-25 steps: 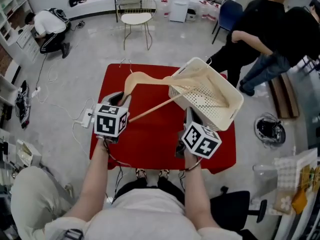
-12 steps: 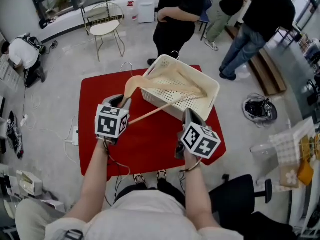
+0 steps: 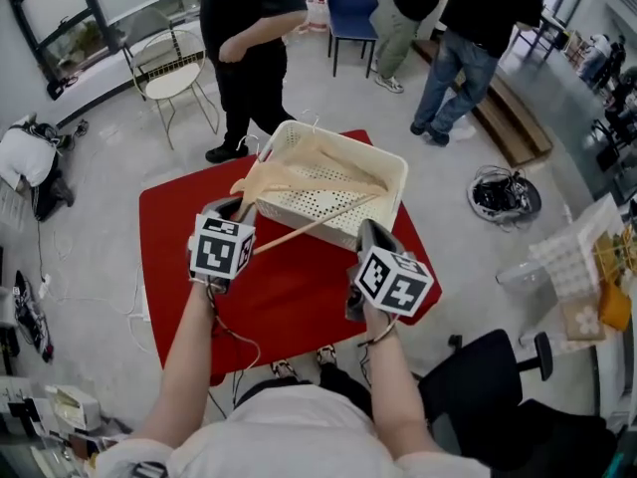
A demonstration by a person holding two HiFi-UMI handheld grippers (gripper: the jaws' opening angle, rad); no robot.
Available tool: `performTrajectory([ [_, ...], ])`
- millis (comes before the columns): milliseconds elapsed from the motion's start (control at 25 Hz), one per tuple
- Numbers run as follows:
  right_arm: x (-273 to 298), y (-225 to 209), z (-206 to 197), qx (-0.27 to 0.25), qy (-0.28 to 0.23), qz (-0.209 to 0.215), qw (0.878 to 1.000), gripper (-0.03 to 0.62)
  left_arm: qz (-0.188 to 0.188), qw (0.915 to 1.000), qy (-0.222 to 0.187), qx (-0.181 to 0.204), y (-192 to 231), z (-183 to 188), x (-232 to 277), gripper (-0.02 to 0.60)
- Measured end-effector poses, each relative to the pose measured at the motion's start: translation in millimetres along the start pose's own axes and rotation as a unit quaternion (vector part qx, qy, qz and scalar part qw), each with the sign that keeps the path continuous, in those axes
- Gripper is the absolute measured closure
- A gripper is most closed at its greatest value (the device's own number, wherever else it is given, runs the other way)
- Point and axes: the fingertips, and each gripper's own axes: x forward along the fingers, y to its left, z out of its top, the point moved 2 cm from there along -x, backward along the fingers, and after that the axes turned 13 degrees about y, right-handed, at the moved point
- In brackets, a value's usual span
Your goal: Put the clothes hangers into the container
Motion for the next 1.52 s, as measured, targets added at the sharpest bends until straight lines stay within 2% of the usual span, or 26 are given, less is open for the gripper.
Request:
performTrajectory([
  [280,7.3,-9.8,7.2,0.011,-0.003,-0.003,1.000,0.579,0.007,0.9989,0.027,0.038,2.5,12.4,19.2,0.482],
  [640,30.7,-9.9,28.6,0.013,-0.006,-0.007,1.000,0.579,0.005,0.9934,0.051,0.103,5.0,59.9,46.9,0.482],
  [1080,62.1,-24.7,46.0,0.016,0.009,-0.014,1.000,0.579,-0.012,0.9875,0.086,0.131,-15.0,84.9,91.2,0.482],
  [1320,74.0,-30.7,42.2,0.028,0.020,-0.005,0.999,0.579,0.003,0.9809,0.109,0.161,-19.7,97.9,110.0,0.482],
  [1520,81.9,-35.5,41.7,0.026,0.026,-0.003,0.999,0.579,0.014,0.9808,0.117,0.156,-21.2,100.9,124.5,0.482],
])
